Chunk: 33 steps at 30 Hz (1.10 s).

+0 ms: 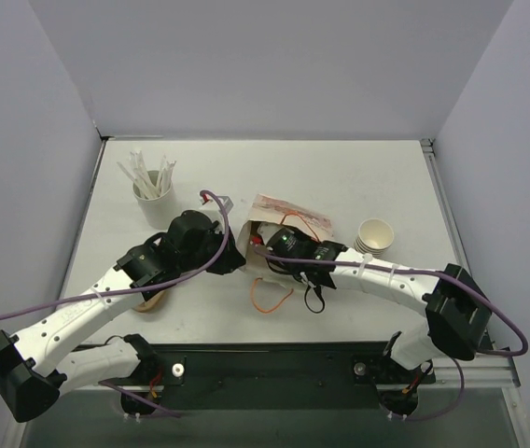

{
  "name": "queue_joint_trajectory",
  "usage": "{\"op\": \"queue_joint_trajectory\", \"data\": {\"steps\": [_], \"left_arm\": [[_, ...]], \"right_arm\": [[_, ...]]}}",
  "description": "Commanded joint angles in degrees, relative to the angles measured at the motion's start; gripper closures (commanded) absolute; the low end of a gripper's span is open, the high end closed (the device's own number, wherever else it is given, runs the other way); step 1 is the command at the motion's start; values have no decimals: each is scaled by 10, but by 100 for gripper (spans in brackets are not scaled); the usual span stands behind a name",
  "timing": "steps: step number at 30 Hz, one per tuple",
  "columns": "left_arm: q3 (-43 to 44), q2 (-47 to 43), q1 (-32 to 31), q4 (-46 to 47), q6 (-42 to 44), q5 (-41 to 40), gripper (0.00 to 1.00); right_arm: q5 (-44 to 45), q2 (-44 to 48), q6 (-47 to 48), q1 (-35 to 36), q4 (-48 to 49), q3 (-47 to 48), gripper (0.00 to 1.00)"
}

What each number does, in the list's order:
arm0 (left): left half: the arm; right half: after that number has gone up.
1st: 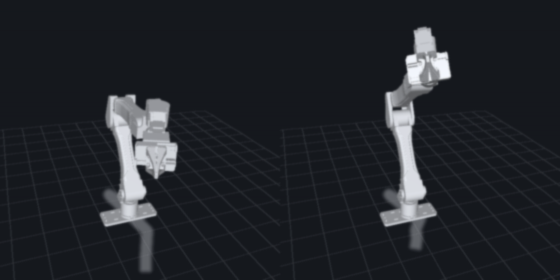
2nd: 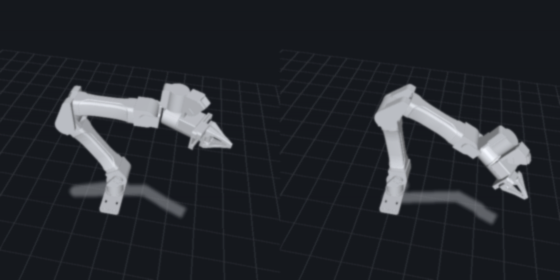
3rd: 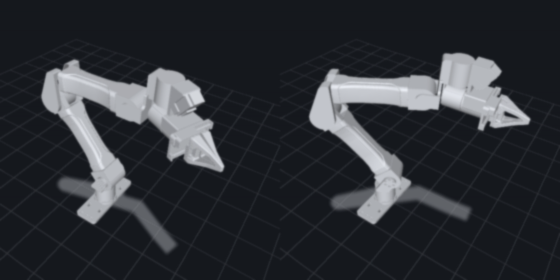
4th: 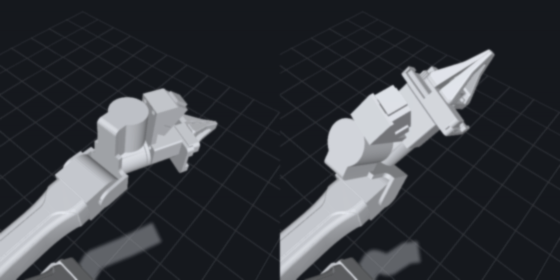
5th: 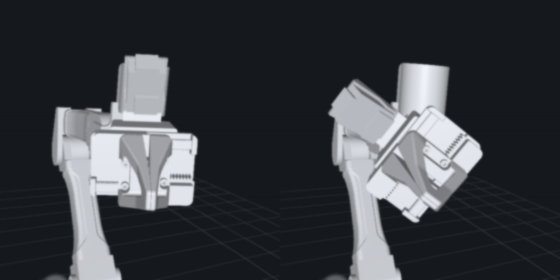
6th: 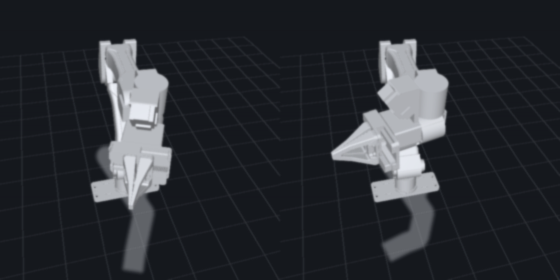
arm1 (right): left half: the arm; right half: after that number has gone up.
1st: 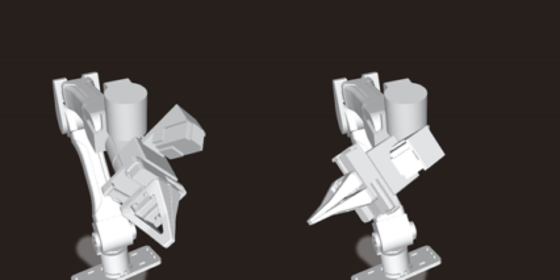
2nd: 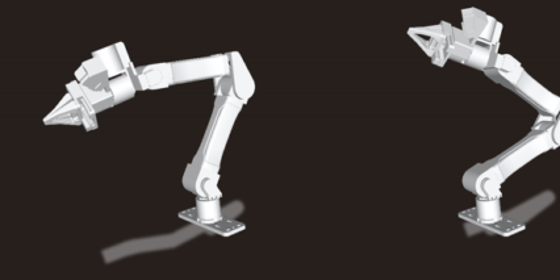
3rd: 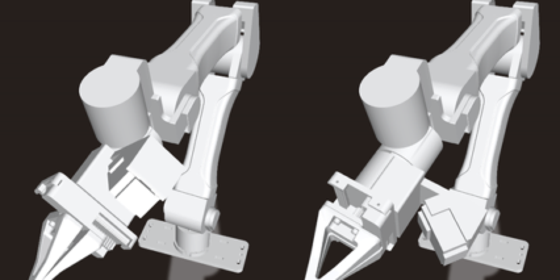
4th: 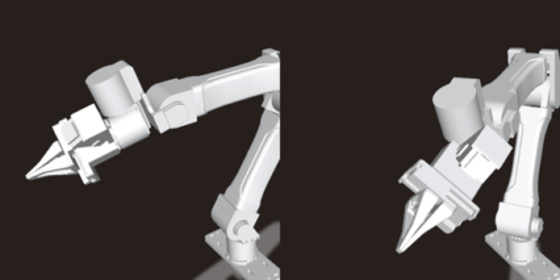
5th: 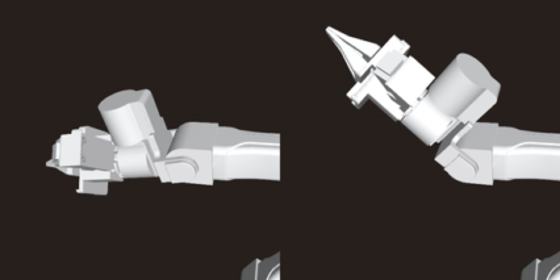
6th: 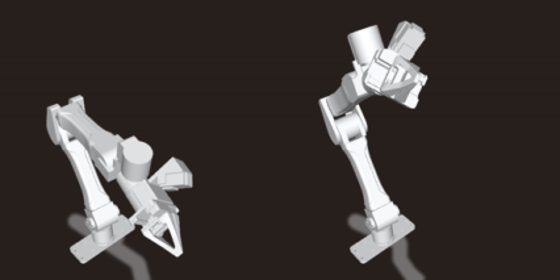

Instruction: Pack the takeout coffee

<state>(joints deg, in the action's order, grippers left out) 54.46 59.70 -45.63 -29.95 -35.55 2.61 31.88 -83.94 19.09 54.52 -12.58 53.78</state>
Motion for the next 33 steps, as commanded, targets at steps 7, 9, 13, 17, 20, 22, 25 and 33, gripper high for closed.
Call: {"op": "queue_joint_trajectory", "data": {"steps": [7, 9, 13, 17, 20, 22, 25, 33], "left_arm": [[6, -10, 5, 19, 6, 7, 100], [9, -6, 5, 16, 7, 8, 100], [13, 1, 5, 7, 6, 10, 100], [16, 4, 5, 2, 5, 8, 100], [21, 9, 5, 0, 5, 11, 100], [24, 11, 5, -6, 5, 9, 100], [30, 16, 5, -9, 6, 6, 100], [42, 15, 6, -19, 16, -2, 100]], "right_arm": [[20, -27, -16, -29, -10, 21, 69], [19, -26, -13, -31, 0, 14, 69], [17, -23, -13, -37, 19, -3, 69], [11, -18, -4, -42, 35, -15, 69], [-2, -13, 1, -43, 46, -19, 67], [-11, -13, 0, -43, 48, -19, 62], [-24, -7, -3, -43, 44, -15, 57], [-38, 17, -11, -43, 15, -10, 44]]}}
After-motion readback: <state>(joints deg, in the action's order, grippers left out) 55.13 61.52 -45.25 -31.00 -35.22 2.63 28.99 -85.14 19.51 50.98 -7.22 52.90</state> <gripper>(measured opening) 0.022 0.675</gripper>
